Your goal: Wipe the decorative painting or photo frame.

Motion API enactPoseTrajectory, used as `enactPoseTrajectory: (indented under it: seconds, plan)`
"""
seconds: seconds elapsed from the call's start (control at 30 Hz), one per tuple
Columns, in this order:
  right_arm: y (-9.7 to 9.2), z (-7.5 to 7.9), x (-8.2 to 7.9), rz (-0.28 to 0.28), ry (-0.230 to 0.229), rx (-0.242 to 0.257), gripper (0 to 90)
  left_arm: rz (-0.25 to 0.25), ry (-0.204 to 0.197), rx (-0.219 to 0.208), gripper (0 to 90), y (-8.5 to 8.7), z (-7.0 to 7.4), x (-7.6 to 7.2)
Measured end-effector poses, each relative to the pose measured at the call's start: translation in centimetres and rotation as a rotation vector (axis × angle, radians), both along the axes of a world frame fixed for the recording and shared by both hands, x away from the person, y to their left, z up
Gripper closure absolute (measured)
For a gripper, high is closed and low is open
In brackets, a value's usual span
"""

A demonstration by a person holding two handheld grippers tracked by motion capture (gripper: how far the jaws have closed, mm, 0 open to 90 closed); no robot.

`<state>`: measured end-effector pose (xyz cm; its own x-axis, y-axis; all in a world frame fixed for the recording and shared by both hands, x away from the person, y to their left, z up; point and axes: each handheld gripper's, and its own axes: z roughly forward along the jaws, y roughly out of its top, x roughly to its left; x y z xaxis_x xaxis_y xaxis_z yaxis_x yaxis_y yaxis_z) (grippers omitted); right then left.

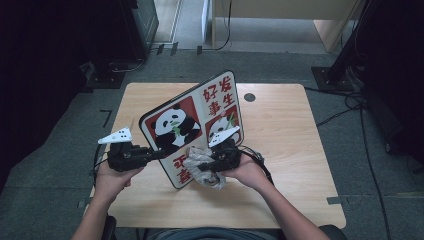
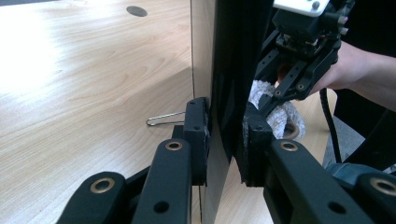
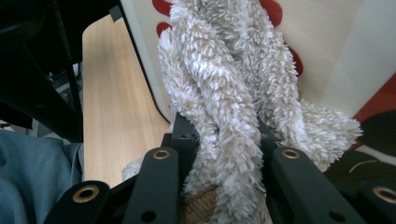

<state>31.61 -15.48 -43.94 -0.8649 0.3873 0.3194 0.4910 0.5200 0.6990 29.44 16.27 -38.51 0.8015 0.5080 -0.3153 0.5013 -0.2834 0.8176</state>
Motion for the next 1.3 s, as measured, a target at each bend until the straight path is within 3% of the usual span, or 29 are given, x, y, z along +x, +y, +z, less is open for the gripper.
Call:
enactPoseTrajectory:
  seconds: [0.43, 0.67, 0.93, 1.3]
  plan:
    - [-0.2, -2.2, -0.3, -0.002, 0.045, -0.054, 72.3, -0.01, -0.003, -0.006, 76.5, 0.0, 0.0, 0.2]
    - [-0.6, -2.3, -0.1, -0.004, 0.063, -0.062, 72.3, -0.012, -0.005, -0.006, 75.1, -0.1, 0.1, 0.3]
    - [-1.0, -0.7, -0.2, -0.018, 0.065, -0.037, 72.4, 0.001, -0.005, -0.005, 66.6, 0.2, 0.0, 0.4]
    - [-0.9, 4.0, 0.0, -0.026, 0.026, 0.024, 72.4, -0.015, -0.005, 0.011, 62.7, 0.5, 0.1, 0.1]
